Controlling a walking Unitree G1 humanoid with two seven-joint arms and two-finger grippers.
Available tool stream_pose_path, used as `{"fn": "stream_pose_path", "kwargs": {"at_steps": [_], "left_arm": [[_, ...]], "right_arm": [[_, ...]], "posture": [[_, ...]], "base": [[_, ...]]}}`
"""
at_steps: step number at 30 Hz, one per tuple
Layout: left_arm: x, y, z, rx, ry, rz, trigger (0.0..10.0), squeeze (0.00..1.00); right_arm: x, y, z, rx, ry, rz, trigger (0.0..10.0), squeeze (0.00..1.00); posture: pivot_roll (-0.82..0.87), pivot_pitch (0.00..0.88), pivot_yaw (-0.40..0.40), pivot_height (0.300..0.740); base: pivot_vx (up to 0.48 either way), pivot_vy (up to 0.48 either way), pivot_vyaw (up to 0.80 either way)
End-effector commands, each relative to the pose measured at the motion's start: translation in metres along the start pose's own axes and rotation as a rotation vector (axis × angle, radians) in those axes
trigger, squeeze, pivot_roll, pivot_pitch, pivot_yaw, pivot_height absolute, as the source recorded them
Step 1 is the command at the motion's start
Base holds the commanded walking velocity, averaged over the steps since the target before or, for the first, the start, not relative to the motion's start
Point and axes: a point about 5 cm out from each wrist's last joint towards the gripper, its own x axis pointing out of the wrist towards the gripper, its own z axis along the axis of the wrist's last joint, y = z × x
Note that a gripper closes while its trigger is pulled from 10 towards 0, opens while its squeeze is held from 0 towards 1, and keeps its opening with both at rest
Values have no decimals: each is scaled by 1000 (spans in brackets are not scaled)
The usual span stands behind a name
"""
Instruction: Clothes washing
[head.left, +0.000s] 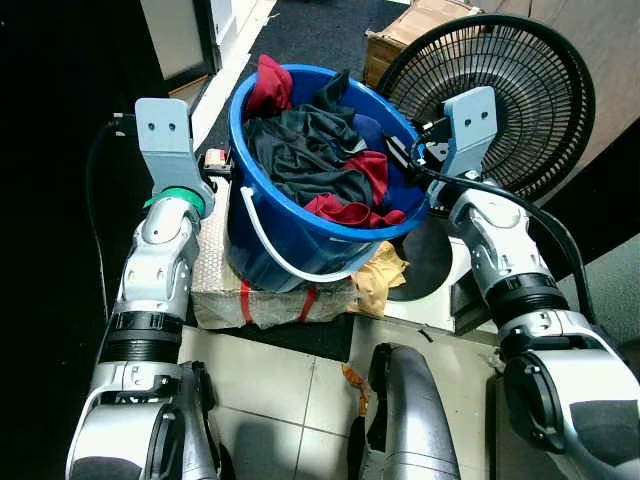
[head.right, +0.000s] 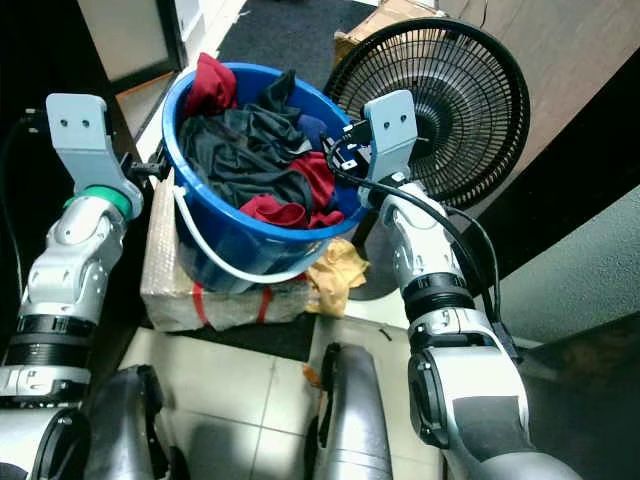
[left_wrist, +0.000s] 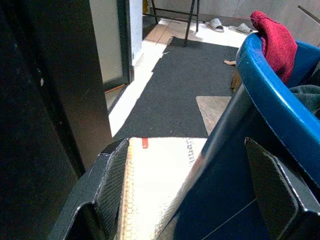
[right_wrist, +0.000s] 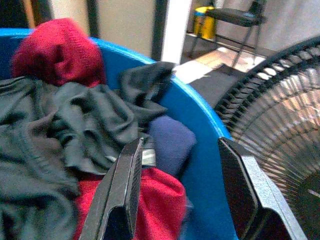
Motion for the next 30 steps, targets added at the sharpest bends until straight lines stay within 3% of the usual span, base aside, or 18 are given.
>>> {"fn": "stream_pose_path", "kwargs": {"at_steps": [1,2,5,6,9,16,20,23,24,25,27,28,30], "left_arm": [[-3,0,-8,9,30,-19,10000,0],[-3,0,-8,9,30,-19,10000,0],[-4,7,-7,12,26,-1,10000,0],[-4,7,-7,12,26,-1,10000,0],[-4,8,-8,13,25,0,10000,0],[-4,4,-8,12,23,-9,10000,0],[-6,1,-8,11,21,-23,10000,0],[-9,20,-3,6,-2,3,10000,0],[-9,20,-3,6,-2,3,10000,0],[-9,27,-1,81,-11,12,10000,0],[-9,27,-1,81,-11,12,10000,0],[-8,28,-1,181,-4,-1,10000,0],[-2,2,-11,244,14,-94,10000,0]], "right_arm": [[-13,-25,-8,39,32,-123,10000,0],[-13,-25,-8,39,32,-123,10000,0],[-43,-71,-17,38,84,-364,10000,0],[-43,-71,-17,38,84,-364,10000,0],[-59,-90,-17,16,90,-441,10000,0],[-55,-84,-14,12,71,-392,10000,0],[-44,-62,-16,3,57,-293,10000,0],[-38,-50,-19,0,61,-261,10000,0],[-38,-50,-19,0,61,-261,10000,0],[-38,-49,-19,2,62,-259,10000,0],[-38,-49,-19,2,62,-259,10000,0],[-38,-48,-20,7,63,-256,10000,0],[-36,-42,-22,16,63,-237,10000,0]], "posture": [[-9,185,-24,440],[-9,185,-24,440],[-10,188,-21,440],[-10,188,-21,440],[-21,189,-17,440],[-20,187,-18,440],[-11,186,-16,440],[-8,186,-15,440],[-8,186,-15,440],[-6,184,-18,440],[-6,184,-18,440],[1,186,-20,440],[-5,182,-17,440]], "base": [[0,0,0],[0,0,0],[0,0,0],[0,0,0],[0,0,0],[0,0,0],[0,0,0],[0,0,0],[0,0,0],[0,0,0],[0,0,0],[0,0,0],[0,0,0]]}}
